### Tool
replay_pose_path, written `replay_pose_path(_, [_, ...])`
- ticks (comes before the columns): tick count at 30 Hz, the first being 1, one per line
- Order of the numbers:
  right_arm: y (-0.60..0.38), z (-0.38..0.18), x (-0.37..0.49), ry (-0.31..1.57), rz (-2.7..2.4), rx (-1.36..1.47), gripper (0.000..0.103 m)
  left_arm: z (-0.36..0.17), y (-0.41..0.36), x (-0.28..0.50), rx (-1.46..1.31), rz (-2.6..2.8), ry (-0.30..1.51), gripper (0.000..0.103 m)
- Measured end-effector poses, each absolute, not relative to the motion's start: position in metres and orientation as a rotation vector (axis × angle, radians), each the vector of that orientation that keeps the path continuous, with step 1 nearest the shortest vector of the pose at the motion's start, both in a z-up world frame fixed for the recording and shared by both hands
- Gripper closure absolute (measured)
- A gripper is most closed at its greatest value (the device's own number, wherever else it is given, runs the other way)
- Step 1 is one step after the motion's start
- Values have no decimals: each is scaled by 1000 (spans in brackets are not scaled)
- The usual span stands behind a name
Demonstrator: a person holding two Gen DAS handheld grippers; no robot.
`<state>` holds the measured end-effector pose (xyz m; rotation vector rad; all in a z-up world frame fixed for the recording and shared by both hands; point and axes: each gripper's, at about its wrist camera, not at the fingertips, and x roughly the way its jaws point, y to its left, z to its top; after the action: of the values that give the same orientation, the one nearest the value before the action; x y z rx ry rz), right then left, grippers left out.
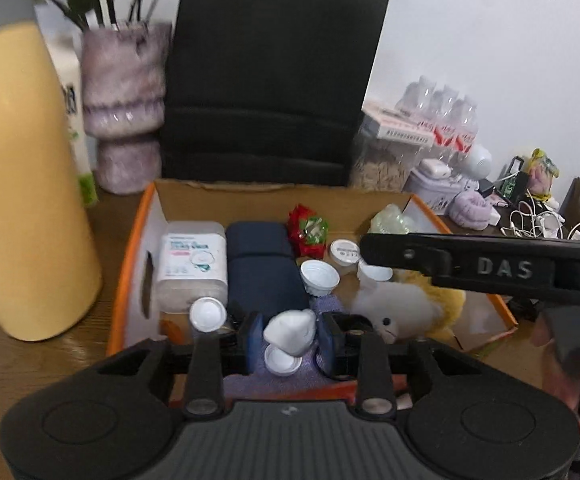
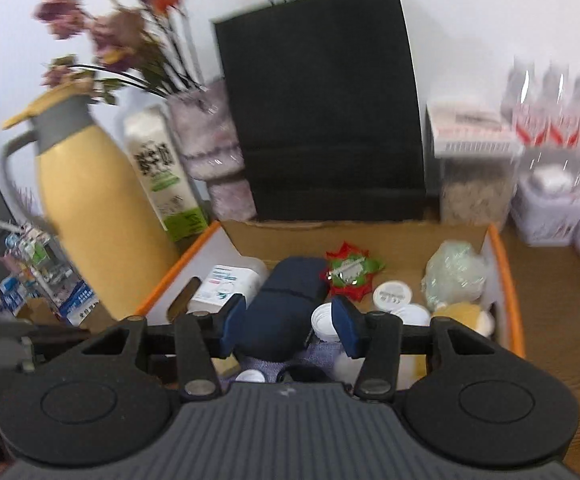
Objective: Organize objects
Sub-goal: 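Lower the white case and cable into the cardboard box and open both tools, then withdraw both open tools from the cardboard box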
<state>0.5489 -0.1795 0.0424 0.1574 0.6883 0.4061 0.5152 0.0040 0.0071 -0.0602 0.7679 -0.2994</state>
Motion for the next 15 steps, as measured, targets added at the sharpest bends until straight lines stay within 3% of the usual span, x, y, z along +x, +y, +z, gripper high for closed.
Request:
replay_pose_path(3, [-180,37,546,676,378,137,42,0,6,516,-49,-276,765,55])
replay_pose_path(5, [-184,38,534,655,379,128,25,0,10,512,-53,-255,752,50])
replay_pose_path(10, [-196,50,502,637,364,79,21,21,18,484,-80,-226,713,44])
replay_pose_path(14, [-210,62,448,588,360,38,10,47,12,431,-5,-263,630,21])
replay_pose_path(15, [-214,63,433,575,364,35,8,52,12,411,11,-286,595,19])
